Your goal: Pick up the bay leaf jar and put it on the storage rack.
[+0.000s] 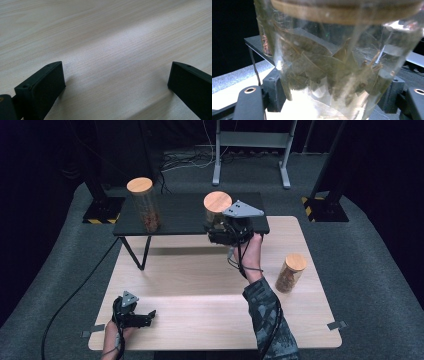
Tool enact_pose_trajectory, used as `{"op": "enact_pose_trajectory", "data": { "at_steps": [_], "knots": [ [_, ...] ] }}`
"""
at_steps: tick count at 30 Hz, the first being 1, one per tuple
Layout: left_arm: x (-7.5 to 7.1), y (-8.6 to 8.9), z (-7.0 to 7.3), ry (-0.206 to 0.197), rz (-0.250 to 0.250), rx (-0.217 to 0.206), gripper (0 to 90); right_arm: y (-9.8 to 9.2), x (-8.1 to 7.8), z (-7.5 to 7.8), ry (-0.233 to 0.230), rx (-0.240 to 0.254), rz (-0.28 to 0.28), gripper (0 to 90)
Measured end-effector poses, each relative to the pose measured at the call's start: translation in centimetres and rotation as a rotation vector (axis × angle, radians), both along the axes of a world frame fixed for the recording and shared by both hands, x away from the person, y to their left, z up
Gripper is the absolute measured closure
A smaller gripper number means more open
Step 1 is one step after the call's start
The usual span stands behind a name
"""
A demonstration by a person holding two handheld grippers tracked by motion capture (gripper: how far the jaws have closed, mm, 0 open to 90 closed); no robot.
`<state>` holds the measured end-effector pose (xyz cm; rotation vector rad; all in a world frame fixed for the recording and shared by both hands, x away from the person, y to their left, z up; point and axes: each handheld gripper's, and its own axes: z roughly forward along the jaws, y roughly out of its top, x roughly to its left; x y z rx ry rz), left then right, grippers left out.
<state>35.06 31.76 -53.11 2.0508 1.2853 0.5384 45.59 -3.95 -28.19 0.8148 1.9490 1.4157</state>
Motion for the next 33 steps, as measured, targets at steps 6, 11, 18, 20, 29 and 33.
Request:
{"op": "enact_pose_trajectory", "data": {
  "at_steps": [6,11,18,20,29,33],
  "knots": [
    [0.0,0.0,0.0,0.0,0.0,0.0,0.0,0.1,0.6,0.3,0.007,-0.001,-0.004,24.8],
    [0.0,0.0,0.0,0.0,0.0,0.0,0.0,0.2,1.0,0.4,0.011,-0.006,-0.007,24.8],
    [0.0,0.0,0.0,0.0,0.0,0.0,0.0,0.4,1.9,0.2,0.027,-0.003,-0.012,24.8],
    [0.0,0.0,0.0,0.0,0.0,0.0,0.0,0.5,2.0,0.2,0.027,-0.006,-0.01,24.8],
    [0.0,0.0,0.0,-0.001,-0.001,0.0,0.0,0.7,2.7,0.5,0.035,-0.004,-0.015,24.8],
    [0.0,0.0,0.0,0.0,-0.001,0.0,0.0,0.8,3.1,0.6,0.044,0.001,-0.012,24.8]
  ]
}}
